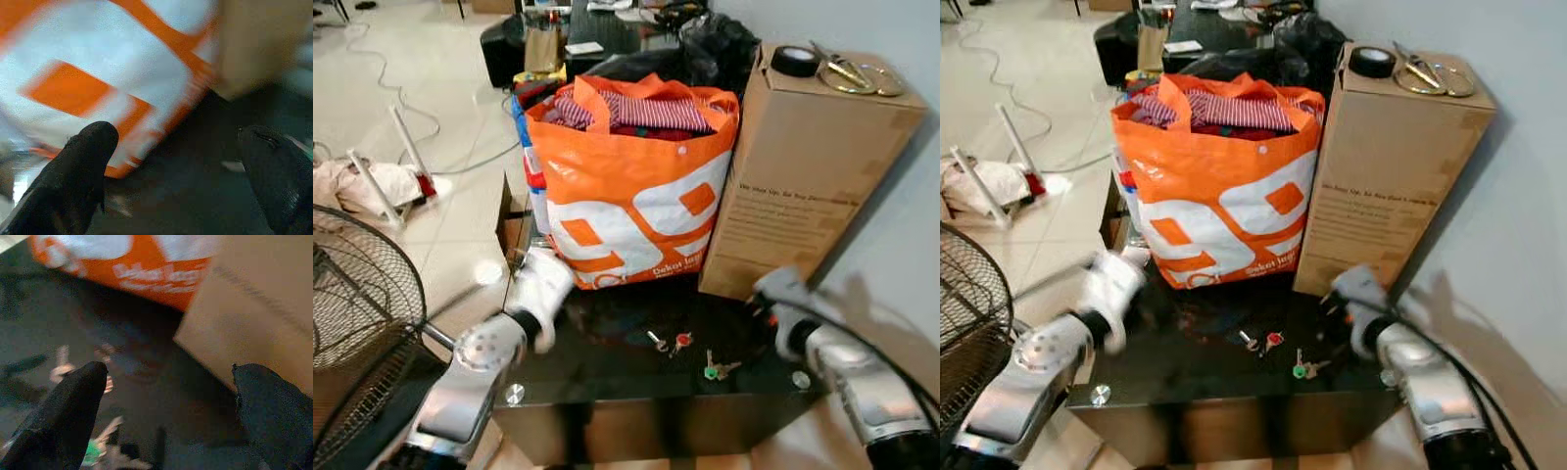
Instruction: Hang keys on a hook
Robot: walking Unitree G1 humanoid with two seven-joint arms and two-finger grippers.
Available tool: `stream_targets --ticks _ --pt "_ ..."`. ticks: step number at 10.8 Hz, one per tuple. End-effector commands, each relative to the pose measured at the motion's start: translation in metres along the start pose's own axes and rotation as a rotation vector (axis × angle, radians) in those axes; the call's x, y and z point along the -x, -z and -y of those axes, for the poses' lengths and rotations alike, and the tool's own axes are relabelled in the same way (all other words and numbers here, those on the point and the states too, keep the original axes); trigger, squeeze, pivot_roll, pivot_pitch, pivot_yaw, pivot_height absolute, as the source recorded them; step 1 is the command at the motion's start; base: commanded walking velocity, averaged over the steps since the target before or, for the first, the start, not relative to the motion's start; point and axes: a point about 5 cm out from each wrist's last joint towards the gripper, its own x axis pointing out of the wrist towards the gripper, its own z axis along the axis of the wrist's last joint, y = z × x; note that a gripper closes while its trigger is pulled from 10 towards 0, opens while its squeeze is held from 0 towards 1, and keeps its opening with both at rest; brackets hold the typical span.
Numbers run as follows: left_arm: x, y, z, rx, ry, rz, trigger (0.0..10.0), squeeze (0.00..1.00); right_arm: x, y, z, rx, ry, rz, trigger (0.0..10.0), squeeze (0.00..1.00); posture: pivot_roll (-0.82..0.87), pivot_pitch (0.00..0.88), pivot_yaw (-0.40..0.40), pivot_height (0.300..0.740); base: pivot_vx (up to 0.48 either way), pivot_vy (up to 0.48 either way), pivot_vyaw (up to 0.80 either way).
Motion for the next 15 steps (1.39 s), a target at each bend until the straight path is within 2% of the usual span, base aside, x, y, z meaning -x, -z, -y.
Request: stream_targets --ticks 1,2,3,4,5,7,9,10,15 --pt "0.001 0.000 0.004 0.001 0.062 -0.015 10.0 0.23 -0.002 0.000 -0.001 0.011 -0.017 -0.021 10.0 0.00 -0.03 0.000 -0.001 0.740 0.000 0.000 0.00" --pt "0.002 0.004 0.006 -0.016 0.126 -0.053 10.0 0.23 -0.008 0.008 -0.007 -0.001 -0.041 -0.084 10.0 0.00 -0.03 0.000 0.001 0.740 0.000 0.000 0.00" --pt "0.003 0.005 0.005 -0.021 0.145 -0.071 10.0 0.24 -0.010 0.010 -0.009 0.013 -0.059 -0.106 10.0 0.00 -0.03 0.000 0.004 0.740 0.000 0.000 0.00" --pt "0.004 0.010 0.006 -0.035 0.239 -0.134 10.0 0.24 -0.015 0.022 -0.020 0.071 -0.148 -0.179 10.0 0.00 -0.03 0.000 0.003 0.740 0.000 0.000 0.00" --pt "0.005 0.012 0.007 -0.031 0.279 -0.171 10.0 0.23 -0.017 0.030 -0.022 0.098 -0.158 -0.227 10.0 0.00 -0.03 0.000 0.001 0.740 0.000 0.000 0.00" --pt "0.006 0.015 0.008 -0.030 0.322 -0.224 10.0 0.22 -0.022 0.041 -0.026 0.096 -0.207 -0.272 10.0 0.00 -0.03 0.000 -0.008 0.740 0.000 0.000 0.00" --pt "0.006 0.015 0.008 -0.029 0.327 -0.229 10.0 0.23 -0.024 0.046 -0.026 0.100 -0.210 -0.286 10.0 0.00 -0.02 0.000 -0.013 0.740 0.000 0.000 0.00" --pt "0.006 0.016 0.008 -0.025 0.334 -0.240 10.0 0.23 -0.028 0.054 -0.024 0.094 -0.190 -0.307 0.0 0.00 -0.02 0.000 -0.023 0.740 0.000 0.000 0.00" --pt "0.000 0.016 0.010 -0.031 0.391 -0.271 10.0 0.24 -0.034 0.081 -0.022 0.090 -0.160 -0.351 0.0 0.00 -0.06 0.000 0.000 0.740 0.000 0.000 0.00"
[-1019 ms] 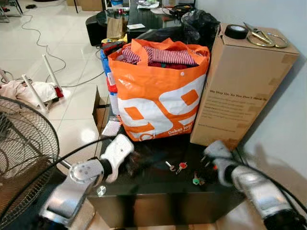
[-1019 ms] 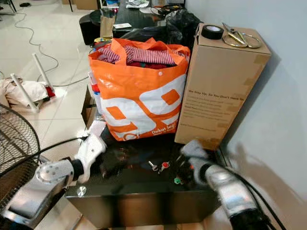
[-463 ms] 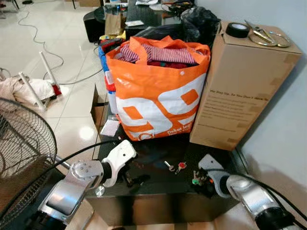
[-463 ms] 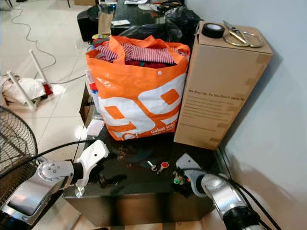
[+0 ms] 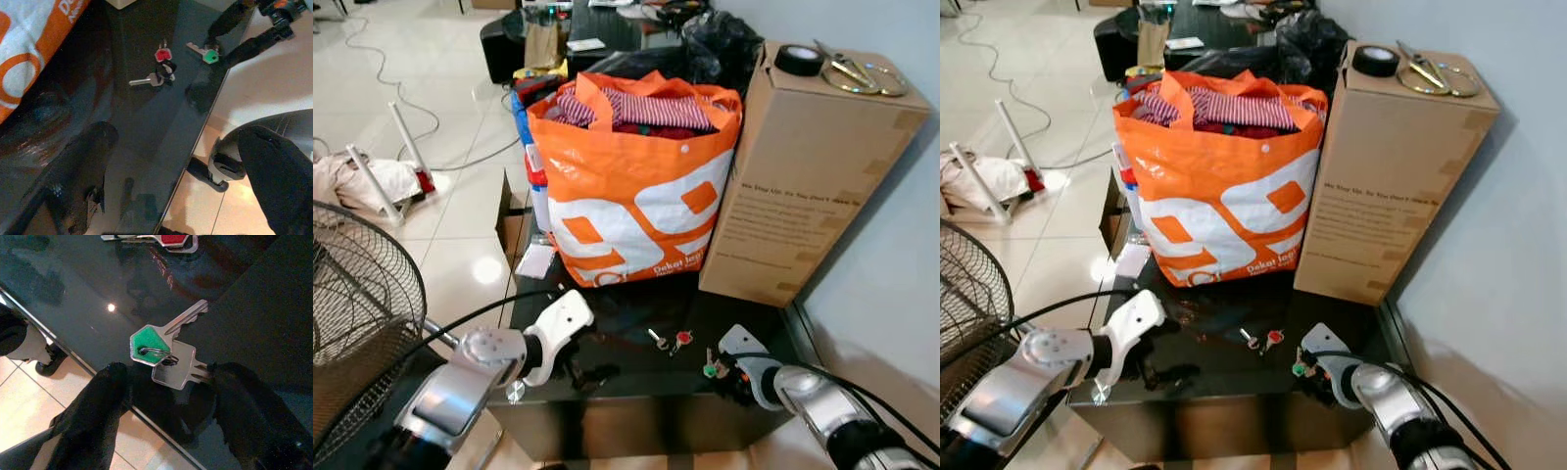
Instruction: Hang keys on a hook
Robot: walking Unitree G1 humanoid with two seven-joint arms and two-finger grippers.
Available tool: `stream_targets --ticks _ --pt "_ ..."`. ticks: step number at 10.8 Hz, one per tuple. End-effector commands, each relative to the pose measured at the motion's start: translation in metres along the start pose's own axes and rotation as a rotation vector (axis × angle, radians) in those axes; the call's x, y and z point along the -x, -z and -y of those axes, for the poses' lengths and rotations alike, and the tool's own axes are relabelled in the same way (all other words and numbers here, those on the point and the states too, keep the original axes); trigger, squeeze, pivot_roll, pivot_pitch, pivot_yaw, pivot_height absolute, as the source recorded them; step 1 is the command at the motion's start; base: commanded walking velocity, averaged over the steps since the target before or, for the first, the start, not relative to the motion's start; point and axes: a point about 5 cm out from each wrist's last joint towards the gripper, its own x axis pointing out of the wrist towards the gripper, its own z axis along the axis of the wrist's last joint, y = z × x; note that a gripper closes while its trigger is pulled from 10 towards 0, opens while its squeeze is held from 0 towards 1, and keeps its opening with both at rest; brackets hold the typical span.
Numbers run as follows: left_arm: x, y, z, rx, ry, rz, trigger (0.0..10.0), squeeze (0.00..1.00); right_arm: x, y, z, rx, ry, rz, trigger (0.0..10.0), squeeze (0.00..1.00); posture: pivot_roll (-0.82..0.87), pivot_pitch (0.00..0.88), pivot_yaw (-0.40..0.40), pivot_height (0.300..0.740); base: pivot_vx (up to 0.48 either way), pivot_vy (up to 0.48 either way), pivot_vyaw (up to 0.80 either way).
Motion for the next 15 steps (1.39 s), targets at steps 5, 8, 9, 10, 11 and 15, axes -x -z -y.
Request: stream_targets --ticks 5,8,9,10,11,15 --pt "-0.0011 -0.0052 -0.0005 -0.028 0.017 -0.002 10.0 0.24 -0.0051 0.0093 0.0051 -0.035 0.069 -0.026 0.0 0.00 -0.05 0.000 -0.003 0.740 0.000 0.000 0.00" --pt "0.0003 -0.0037 -0.0008 -0.026 0.021 -0.006 10.0 0.24 -0.0044 0.0099 0.0078 -0.037 0.085 -0.017 0.0 0.00 -0.05 0.000 -0.001 0.740 0.000 0.000 0.00" --pt "0.0004 -0.0035 -0.0009 -0.028 0.022 -0.007 10.0 0.24 -0.0039 0.0109 0.0084 -0.040 0.089 -0.016 0.0 0.00 -0.05 0.000 0.000 0.740 0.000 0.000 0.00" --pt "0.0006 -0.0037 -0.0015 -0.033 0.022 -0.008 10.0 0.24 -0.0034 0.0129 0.0086 -0.046 0.097 -0.017 0.0 0.00 -0.05 0.000 0.003 0.740 0.000 0.000 0.00" --pt "0.0007 -0.0033 -0.0016 -0.036 0.022 -0.010 10.0 0.24 -0.0034 0.0143 0.0083 -0.049 0.103 -0.018 0.0 0.00 -0.05 0.000 0.004 0.740 0.000 0.000 0.00" --pt "0.0007 -0.0029 -0.0011 -0.044 0.023 -0.014 10.0 0.24 -0.0034 0.0076 0.0079 -0.050 0.081 0.037 0.0 0.00 -0.05 0.000 0.005 0.740 0.000 0.000 0.00"
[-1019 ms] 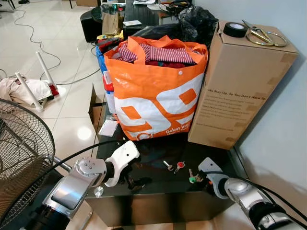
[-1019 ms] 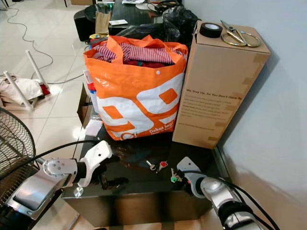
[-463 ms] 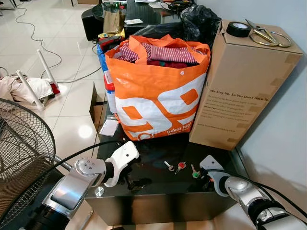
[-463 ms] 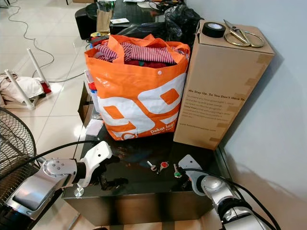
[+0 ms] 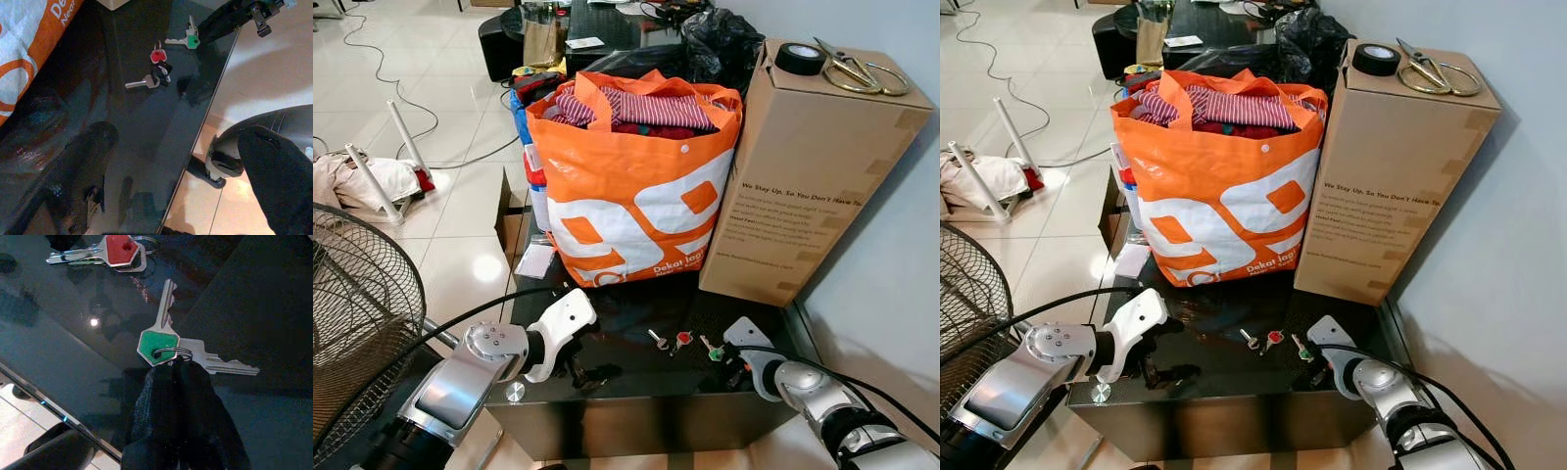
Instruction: Hang keys on a hook
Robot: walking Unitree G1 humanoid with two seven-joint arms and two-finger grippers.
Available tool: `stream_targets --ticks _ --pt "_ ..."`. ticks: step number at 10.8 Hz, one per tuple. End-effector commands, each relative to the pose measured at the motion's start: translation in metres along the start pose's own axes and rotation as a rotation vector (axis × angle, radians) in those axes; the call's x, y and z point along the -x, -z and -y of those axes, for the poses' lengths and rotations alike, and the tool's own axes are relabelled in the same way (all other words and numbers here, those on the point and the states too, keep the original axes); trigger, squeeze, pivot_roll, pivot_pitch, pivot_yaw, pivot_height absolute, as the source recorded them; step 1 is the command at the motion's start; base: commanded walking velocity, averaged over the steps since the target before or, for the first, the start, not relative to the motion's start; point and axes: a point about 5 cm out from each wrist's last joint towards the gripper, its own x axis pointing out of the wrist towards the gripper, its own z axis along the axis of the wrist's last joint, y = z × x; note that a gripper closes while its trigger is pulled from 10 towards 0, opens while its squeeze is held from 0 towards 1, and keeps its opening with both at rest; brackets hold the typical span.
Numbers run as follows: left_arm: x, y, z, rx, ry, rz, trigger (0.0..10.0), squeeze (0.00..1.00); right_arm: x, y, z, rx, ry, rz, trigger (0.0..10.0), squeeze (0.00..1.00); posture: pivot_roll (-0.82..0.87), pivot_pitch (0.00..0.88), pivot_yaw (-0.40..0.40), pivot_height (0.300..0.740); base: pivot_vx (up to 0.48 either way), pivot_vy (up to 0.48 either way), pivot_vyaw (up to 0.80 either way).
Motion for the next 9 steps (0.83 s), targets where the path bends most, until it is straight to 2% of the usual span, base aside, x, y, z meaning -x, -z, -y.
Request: stream_targets --ticks 1,6,8,9 --pt "0.001 -0.001 0.000 -0.025 -0.004 -0.010 10.0 0.24 0.001 0.002 -0.001 -0.021 -0.016 0.004 0.0 0.00 -0.05 0.000 0.006 0.740 0.000 0.000 0.00" --pt "0.000 -0.001 -0.002 -0.041 -0.008 -0.016 10.0 0.24 0.013 -0.031 0.009 -0.047 -0.021 0.174 0.0 0.00 -0.06 0.000 0.012 0.740 0.000 0.000 0.00" --pt "0.000 0.000 -0.001 -0.044 -0.007 -0.016 10.0 0.24 0.017 -0.035 0.007 -0.029 -0.017 0.175 0.0 0.00 -0.06 0.000 0.009 0.740 0.000 0.000 0.00" --pt "0.000 0.000 -0.001 -0.043 -0.006 -0.016 10.0 0.24 0.019 -0.038 0.006 0.008 -0.015 0.179 9.1 0.00 -0.06 0.000 0.008 0.740 0.000 0.000 0.00"
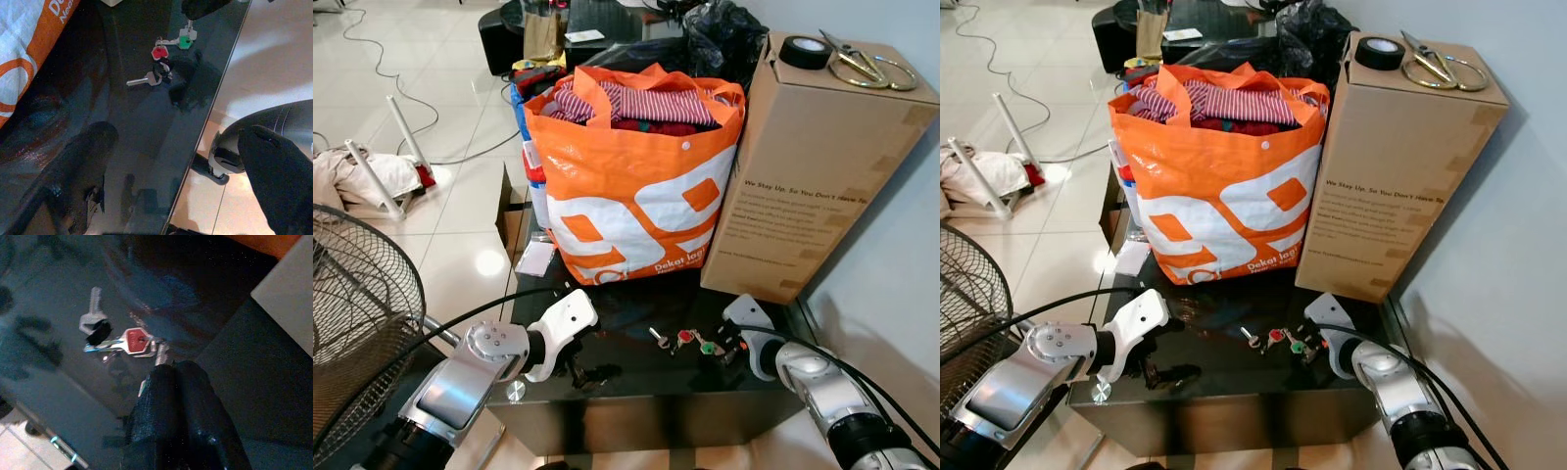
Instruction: Hang keys on a hook
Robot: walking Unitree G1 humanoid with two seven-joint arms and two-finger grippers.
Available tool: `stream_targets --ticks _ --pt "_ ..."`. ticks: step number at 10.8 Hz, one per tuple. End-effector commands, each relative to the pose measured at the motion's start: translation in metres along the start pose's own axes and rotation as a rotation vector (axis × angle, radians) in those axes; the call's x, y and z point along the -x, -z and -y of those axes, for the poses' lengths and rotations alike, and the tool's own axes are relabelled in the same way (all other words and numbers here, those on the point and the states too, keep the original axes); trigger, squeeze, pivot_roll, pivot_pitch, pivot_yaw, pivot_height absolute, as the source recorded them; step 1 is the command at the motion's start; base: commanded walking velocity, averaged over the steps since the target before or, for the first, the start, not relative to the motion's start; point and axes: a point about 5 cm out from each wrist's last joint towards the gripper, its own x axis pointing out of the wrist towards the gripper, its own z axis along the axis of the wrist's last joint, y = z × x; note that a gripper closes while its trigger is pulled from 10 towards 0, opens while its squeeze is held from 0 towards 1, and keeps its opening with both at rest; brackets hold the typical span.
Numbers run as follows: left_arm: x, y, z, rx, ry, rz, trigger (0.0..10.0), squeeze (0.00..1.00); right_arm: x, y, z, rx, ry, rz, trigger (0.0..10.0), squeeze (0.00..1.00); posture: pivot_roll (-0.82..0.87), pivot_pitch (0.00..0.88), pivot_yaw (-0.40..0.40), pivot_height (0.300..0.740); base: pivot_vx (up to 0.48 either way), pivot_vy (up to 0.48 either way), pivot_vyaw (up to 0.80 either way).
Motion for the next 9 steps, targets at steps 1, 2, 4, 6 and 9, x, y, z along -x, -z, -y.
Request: stream_targets --ticks 1,2,4,6,9 --pt "0.000 0.000 -0.001 -0.015 -0.003 -0.015 10.0 0.24 0.002 -0.005 0.001 0.022 -0.014 0.009 10.0 0.03 -0.06 0.000 0.008 0.740 0.000 0.000 0.00" --pt "0.001 0.000 -0.001 -0.013 -0.001 -0.016 10.0 0.24 0.002 -0.010 0.000 0.109 -0.027 -0.018 10.0 1.00 -0.06 0.000 0.008 0.740 0.000 0.000 0.00" --pt "0.001 0.000 -0.002 -0.013 -0.001 -0.017 10.0 0.24 -0.005 -0.011 0.004 0.206 -0.031 -0.088 10.0 1.00 -0.06 0.000 0.007 0.740 0.000 0.000 0.00" --pt "0.001 0.000 -0.002 -0.014 0.001 -0.019 10.0 0.24 -0.013 -0.004 0.008 0.330 -0.032 -0.188 10.0 1.00 -0.06 0.000 0.010 0.740 0.000 0.000 0.00" --pt "0.002 0.000 -0.003 -0.016 0.002 -0.022 10.0 0.24 -0.014 0.004 0.008 0.543 -0.047 -0.289 10.0 0.46 -0.06 0.000 0.012 0.740 0.000 0.000 0.00"
